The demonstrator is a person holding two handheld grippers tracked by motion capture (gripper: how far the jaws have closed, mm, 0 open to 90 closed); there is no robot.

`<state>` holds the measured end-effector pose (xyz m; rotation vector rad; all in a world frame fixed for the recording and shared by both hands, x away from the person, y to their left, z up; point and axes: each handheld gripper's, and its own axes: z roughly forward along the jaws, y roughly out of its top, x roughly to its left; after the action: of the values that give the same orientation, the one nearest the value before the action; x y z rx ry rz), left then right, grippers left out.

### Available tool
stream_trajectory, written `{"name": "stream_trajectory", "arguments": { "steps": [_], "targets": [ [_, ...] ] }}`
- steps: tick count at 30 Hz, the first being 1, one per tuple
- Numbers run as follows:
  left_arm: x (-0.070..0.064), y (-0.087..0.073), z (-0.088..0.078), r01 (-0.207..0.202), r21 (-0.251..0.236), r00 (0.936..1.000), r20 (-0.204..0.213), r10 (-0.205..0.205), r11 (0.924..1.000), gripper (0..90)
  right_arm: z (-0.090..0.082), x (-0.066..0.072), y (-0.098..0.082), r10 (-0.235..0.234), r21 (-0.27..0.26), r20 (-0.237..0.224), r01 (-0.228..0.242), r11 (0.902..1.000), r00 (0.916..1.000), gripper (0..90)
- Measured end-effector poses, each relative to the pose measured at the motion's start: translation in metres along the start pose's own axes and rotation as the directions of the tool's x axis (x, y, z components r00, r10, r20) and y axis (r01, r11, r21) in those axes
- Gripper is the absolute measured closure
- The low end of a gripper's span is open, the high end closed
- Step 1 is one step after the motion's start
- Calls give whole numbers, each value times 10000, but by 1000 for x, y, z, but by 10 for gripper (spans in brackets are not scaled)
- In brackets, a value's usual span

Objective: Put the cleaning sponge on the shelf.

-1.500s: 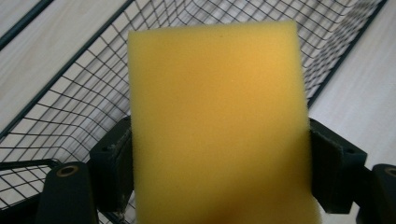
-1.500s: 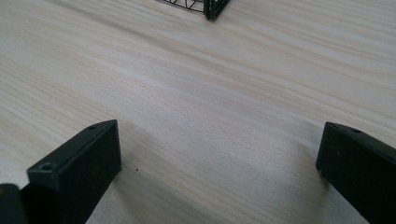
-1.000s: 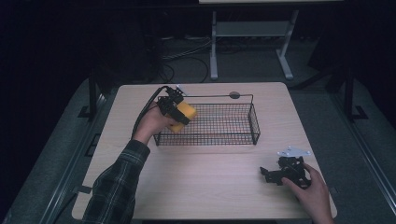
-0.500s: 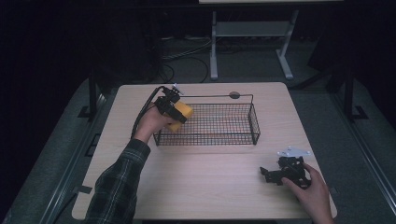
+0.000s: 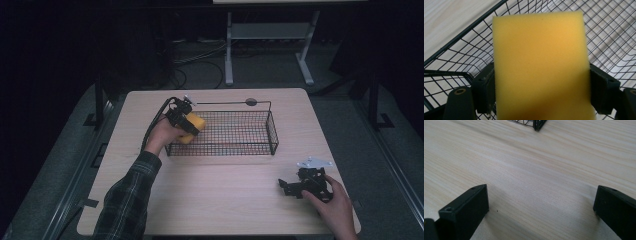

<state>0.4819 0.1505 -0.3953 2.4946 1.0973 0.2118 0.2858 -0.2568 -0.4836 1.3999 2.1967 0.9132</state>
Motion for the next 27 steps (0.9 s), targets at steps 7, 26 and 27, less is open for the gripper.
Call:
{"name": "stream_trajectory", "arguments": {
  "steps": [7,26,27],
  "targets": [
    [0,-4,7,-41,93,9999,93,40,9999,220,0,0,0,0,-2,1,0,10000,10000,0],
    [1,-11,18,-139,373,9999,60,137,9992,216,0,0,0,-2,-2,2,2,10000,10000,0],
    [1,-11,19,-147,376,9999,58,145,9992,216,0,0,0,-1,-1,1,1,10000,10000,0]
  ]
}}
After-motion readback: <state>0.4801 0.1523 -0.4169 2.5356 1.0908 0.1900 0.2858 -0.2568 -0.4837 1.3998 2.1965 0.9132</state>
